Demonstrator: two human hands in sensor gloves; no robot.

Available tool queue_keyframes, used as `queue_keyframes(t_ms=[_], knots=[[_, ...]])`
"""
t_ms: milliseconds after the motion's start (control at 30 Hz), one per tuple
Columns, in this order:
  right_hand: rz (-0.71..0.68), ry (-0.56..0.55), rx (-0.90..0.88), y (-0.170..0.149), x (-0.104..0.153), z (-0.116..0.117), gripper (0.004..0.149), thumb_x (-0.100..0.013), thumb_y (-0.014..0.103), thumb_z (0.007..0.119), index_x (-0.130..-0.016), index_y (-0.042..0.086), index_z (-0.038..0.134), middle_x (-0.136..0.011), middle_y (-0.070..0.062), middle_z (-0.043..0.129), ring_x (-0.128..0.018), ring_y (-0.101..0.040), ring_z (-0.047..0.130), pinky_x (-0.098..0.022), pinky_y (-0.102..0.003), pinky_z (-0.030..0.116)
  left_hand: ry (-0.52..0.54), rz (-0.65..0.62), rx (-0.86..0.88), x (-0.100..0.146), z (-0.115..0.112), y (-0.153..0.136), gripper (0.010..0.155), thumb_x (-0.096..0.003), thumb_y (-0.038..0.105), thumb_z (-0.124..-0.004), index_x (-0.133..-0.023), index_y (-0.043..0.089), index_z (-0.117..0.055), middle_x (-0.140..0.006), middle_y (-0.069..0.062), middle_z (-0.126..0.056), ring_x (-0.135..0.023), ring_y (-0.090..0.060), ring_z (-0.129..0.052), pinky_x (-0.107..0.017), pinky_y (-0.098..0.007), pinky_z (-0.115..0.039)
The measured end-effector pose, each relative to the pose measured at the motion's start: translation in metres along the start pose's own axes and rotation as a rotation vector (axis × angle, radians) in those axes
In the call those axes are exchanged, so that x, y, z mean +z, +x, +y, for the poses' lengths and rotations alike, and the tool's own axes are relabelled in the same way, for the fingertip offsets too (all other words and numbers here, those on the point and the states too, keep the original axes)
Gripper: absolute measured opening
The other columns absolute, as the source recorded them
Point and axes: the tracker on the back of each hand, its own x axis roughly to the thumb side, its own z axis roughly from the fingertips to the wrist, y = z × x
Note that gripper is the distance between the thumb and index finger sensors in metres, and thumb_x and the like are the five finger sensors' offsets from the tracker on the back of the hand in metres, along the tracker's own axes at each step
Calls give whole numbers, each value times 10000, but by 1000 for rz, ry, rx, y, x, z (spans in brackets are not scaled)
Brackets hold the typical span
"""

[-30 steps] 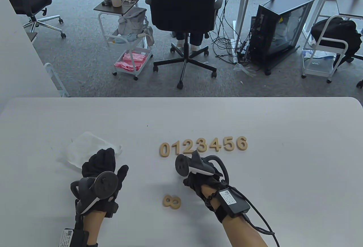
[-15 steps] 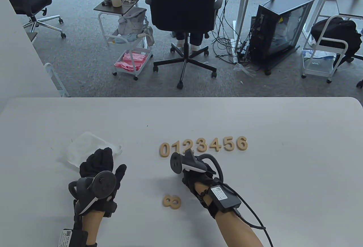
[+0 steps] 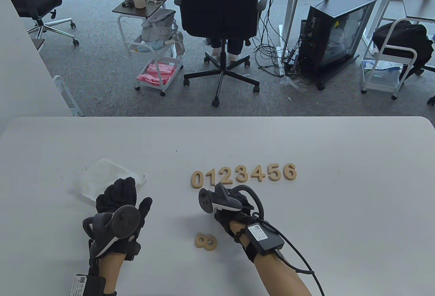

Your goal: Empty bag and arrange number blocks in order

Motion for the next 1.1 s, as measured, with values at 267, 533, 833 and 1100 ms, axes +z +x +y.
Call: queue_keyframes(t_ms=[267, 533, 833, 1100], knots=[[23, -40, -516, -46, 17, -14, 576, -521, 427, 707, -1011, 124, 724, -988, -400, 642, -761, -538, 891, -580, -584, 839, -2, -1, 3, 0, 0, 0, 774, -538, 525, -661, -1101, 9, -531, -1083, -342, -567, -945, -621, -686, -638, -798, -523], [23, -232, -1168, -134, 70, -16, 562, -571, 450, 581, -1018, 128, 695, -1038, -390, 553, -719, -440, 953, -541, -501, 900, -1, 1, 7, 0, 0, 0, 776, -538, 525, -660, -1101, 6, -530, -1084, -342, -567, -945, -621, -685, -638, -798, -522], [190, -555, -1322, -205, 130, 6, 551, -556, 444, 614, -928, 69, 776, -880, -208, 866, -469, -223, 1112, -333, -313, 1017, 0, -1, 3, 0, 1, 0, 775, -539, 525, -658, -1101, 7, -530, -1082, -341, -569, -946, -620, -684, -638, -798, -523], [296, -714, -1238, -230, 153, 10, 610, -544, 355, 756, -1020, 8, 602, -717, -65, 960, -317, -132, 1084, -225, -262, 977, -9, 1, 0, 0, 0, 1, 776, -539, 526, -658, -1102, 8, -528, -1082, -343, -568, -945, -620, -686, -637, -798, -523]])
